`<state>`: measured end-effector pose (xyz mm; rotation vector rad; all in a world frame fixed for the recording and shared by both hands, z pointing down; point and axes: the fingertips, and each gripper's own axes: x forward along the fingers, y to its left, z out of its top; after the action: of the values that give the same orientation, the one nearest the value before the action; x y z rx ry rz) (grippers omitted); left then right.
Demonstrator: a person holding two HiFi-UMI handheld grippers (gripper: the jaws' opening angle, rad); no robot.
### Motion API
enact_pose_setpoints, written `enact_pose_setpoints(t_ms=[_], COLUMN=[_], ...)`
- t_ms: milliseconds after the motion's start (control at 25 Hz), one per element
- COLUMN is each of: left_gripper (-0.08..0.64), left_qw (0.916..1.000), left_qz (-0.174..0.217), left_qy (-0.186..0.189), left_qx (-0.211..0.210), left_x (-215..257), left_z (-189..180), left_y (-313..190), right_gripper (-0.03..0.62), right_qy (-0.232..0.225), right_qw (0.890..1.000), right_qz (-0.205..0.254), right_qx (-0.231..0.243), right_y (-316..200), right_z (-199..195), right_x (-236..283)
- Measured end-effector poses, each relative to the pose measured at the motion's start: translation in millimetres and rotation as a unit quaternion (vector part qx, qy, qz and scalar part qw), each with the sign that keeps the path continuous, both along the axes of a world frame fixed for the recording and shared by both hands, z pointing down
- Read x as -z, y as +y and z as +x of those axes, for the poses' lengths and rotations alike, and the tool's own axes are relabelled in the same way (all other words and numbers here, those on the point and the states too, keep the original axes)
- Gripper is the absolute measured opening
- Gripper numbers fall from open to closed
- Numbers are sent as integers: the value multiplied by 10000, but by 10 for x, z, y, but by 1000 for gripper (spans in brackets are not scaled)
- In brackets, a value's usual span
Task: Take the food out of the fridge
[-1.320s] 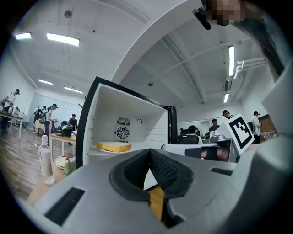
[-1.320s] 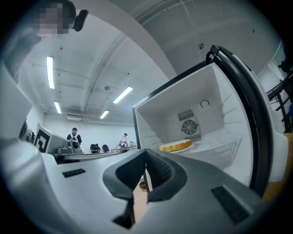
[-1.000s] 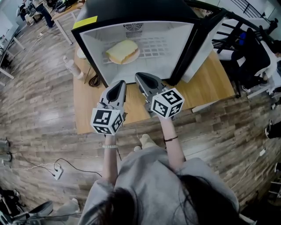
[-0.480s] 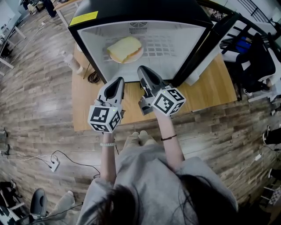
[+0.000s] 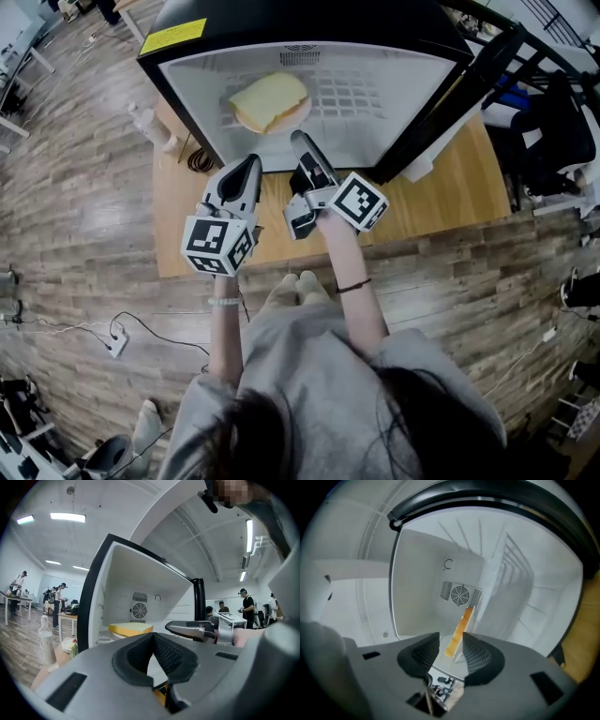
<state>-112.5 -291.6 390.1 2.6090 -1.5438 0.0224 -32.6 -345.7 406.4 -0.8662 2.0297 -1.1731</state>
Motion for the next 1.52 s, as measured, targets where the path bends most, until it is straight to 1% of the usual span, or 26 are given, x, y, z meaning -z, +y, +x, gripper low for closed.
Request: enact_pose_setpoints(t_ms=[80, 160, 240, 280, 520, 640, 840, 1000, 1160, 1520], left_gripper=[8, 8, 8, 8, 8, 8, 8, 8, 8, 8], left_qw=[10000, 10000, 10000, 10000, 9999, 9999, 9999, 9999, 9999, 9999], left_qz=[-24, -52, -59, -58, -23, -19, -38, -69, -84, -129], left_qy=[-29, -49, -63, -72, -91, -98, -117, -58, -62, -40], left_qx=[3, 5, 21, 37, 92, 96, 98, 82, 97, 97], left_x=[-13, -32, -41, -41, -17, -21, -39, -45, -51, -103], left_z=[-14, -27, -42, -52, -115, -138, -114, -90, -120, -157], left_y=[-33, -63, -87, -94, -174, -220, -254, -265, -269, -287], right_gripper=[155, 156, 156, 156, 156, 155, 134, 111, 62, 57], right_qy=[-356, -784, -1079, -1135, -1256, -1328, -1442, -1518, -1674, -1768], right_qw=[9987, 9948, 9908, 9899, 9863, 9850, 9823, 9804, 9763, 9730], right_qz=[-351, -654, -811, -854, -1061, -1094, -1171, -1223, -1329, -1432], right_qx=[6, 2, -1, 3, 96, 160, 233, 296, 350, 389], right_y=[-61, -108, -154, -174, -276, -316, -348, -352, -347, -342], right_z=[-25, -49, -64, -74, -187, -231, -230, -237, -255, -271], right_x=[-100, -178, -218, -231, -251, -245, -240, -230, -265, -291])
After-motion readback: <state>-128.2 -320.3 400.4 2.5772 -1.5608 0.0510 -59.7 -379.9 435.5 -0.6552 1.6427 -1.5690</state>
